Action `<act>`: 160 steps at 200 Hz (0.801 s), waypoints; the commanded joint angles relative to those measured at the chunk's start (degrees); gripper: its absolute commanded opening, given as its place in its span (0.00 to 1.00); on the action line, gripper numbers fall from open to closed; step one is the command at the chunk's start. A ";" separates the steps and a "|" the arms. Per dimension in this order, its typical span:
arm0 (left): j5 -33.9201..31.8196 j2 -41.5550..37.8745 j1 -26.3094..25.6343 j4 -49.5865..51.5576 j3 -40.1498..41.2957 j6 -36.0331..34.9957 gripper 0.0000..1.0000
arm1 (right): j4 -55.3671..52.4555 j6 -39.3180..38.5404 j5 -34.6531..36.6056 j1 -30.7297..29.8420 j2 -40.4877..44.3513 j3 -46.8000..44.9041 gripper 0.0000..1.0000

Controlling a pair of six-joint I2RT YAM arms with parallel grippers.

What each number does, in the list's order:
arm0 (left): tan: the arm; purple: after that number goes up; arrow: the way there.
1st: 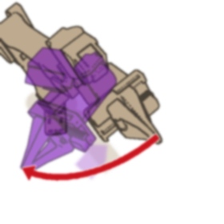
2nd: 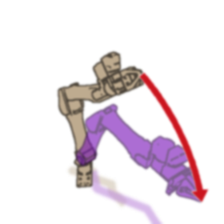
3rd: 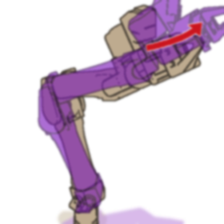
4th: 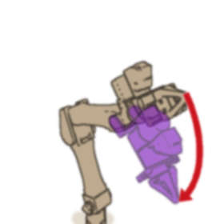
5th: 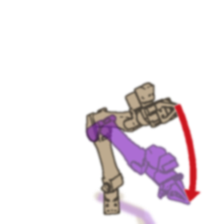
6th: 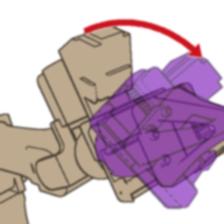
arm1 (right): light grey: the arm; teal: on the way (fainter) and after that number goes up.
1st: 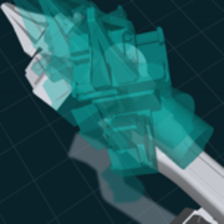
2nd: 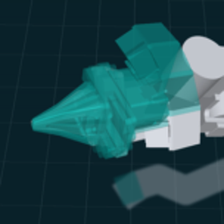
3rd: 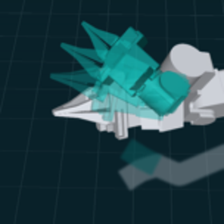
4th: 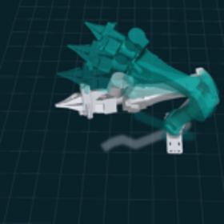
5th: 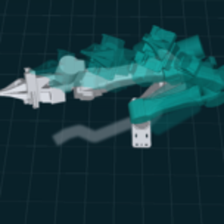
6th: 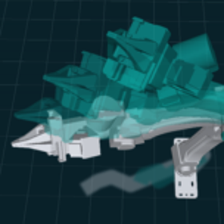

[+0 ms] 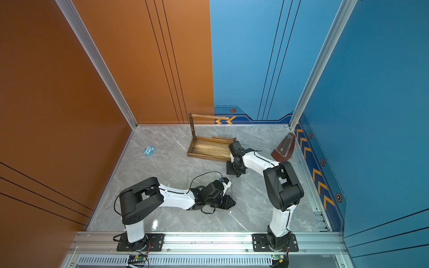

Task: Take the necklace off the jewelry display stand
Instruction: Place the necklace at the center of the board.

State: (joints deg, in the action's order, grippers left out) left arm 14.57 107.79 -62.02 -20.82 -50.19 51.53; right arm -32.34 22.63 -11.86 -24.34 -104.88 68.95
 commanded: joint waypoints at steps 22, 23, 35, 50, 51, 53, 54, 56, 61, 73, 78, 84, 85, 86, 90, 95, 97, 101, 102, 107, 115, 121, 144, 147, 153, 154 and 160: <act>0.14 -0.75 1.01 5.10 2.04 -0.02 0.27 | -0.97 -1.01 -0.36 0.78 -1.49 1.58 0.00; 0.17 -0.79 1.02 5.09 2.03 -0.02 0.27 | -0.97 -1.01 -0.36 0.83 -1.48 1.61 0.00; 0.13 -1.38 1.02 5.11 2.08 -0.20 0.30 | -1.06 -1.02 -0.45 0.96 -1.60 1.76 0.00; 0.18 -2.17 1.04 5.09 2.05 -0.46 0.33 | -1.17 -1.01 -0.45 1.13 -1.65 1.94 0.00; 0.14 -2.25 1.03 5.09 2.04 -0.51 0.33 | -1.16 -1.01 -0.49 1.13 -1.65 1.96 0.00; 0.16 -2.34 1.02 5.09 2.05 -0.54 0.34 | -1.15 -1.01 -0.50 1.13 -1.69 2.04 0.00; 0.18 -2.46 1.02 5.09 2.04 -0.55 0.34 | -1.15 -1.01 -0.47 1.13 -1.67 2.05 0.00; 0.15 -2.49 0.98 5.09 2.10 -0.55 0.34 | -1.15 -1.01 -0.48 1.18 -1.65 2.02 0.00; 0.12 -2.70 0.99 5.10 2.04 -0.70 0.36 | -1.15 -1.01 -0.49 1.22 -1.81 2.09 0.00; 0.28 -3.31 0.90 5.12 1.90 -1.21 0.39 | -1.64 -0.92 -0.29 1.31 -2.09 2.51 0.00; 0.26 -3.56 0.80 5.09 1.80 -1.40 0.41 | -1.74 -0.94 -0.32 1.31 -2.29 2.59 0.00; 0.26 -3.80 0.76 5.09 1.69 -1.59 0.43 | -1.76 -0.97 -0.35 1.31 -2.39 2.67 0.01; 0.23 -3.85 0.76 5.09 1.73 -1.64 0.44 | -1.76 -0.99 -0.35 1.31 -2.46 2.68 0.02; 0.30 -3.87 0.72 5.09 1.70 -1.67 0.44 | -1.76 -1.00 -0.36 1.31 -2.45 2.68 0.02; 0.36 -4.09 0.68 5.13 1.66 -1.77 0.45 | -1.85 -1.01 -0.36 1.31 -2.50 2.84 0.05; 0.32 -4.38 0.68 5.15 1.68 -2.06 0.47 | -1.85 -1.01 -0.36 1.31 -2.57 2.87 0.08; 0.29 -4.53 0.63 5.10 1.68 -2.18 0.48 | -1.85 -1.01 -0.36 1.31 -2.55 2.93 0.09; 0.13 -4.79 0.55 5.14 1.64 -2.42 0.49 | -1.86 -1.08 -0.37 1.31 -2.55 2.93 0.09; 0.12 -4.92 0.52 5.11 1.62 -2.45 0.50 | -1.86 -1.04 -0.36 1.31 -2.54 2.94 0.09; -0.13 -5.37 0.42 5.16 1.65 -2.80 0.51 | -1.85 -1.04 -0.36 1.35 -2.59 3.01 0.09; -0.36 -6.12 0.33 5.11 1.68 -3.22 0.53 | -1.85 -1.03 -0.28 1.35 -2.52 3.04 0.09; -0.52 -6.69 0.25 5.09 1.74 -3.56 0.55 | -1.93 -1.01 -0.23 1.40 -2.49 3.20 0.10; -1.25 -9.06 -0.02 5.09 2.13 -4.72 0.62 | -1.95 -0.88 0.08 1.66 -2.44 3.31 0.15; -1.32 -9.35 -0.03 5.12 2.23 -4.84 0.63 | -1.94 -0.92 -0.01 1.66 -2.52 3.30 0.15; -1.47 -9.91 -0.09 5.11 2.40 -5.06 0.64 | -2.02 -0.92 -0.01 1.75 -2.53 3.32 0.16; -1.56 -10.02 -0.06 5.10 2.48 -5.09 0.64 | -2.02 -0.92 -0.01 1.75 -2.57 3.31 0.16; -1.83 -10.66 -0.11 5.13 2.67 -5.28 0.65 | -1.98 -0.89 -0.11 1.75 -2.64 3.39 0.16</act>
State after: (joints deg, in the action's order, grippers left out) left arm 14.26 100.31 -61.93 -16.86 -48.75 48.60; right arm -32.53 22.24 -11.88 -23.16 -106.67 71.00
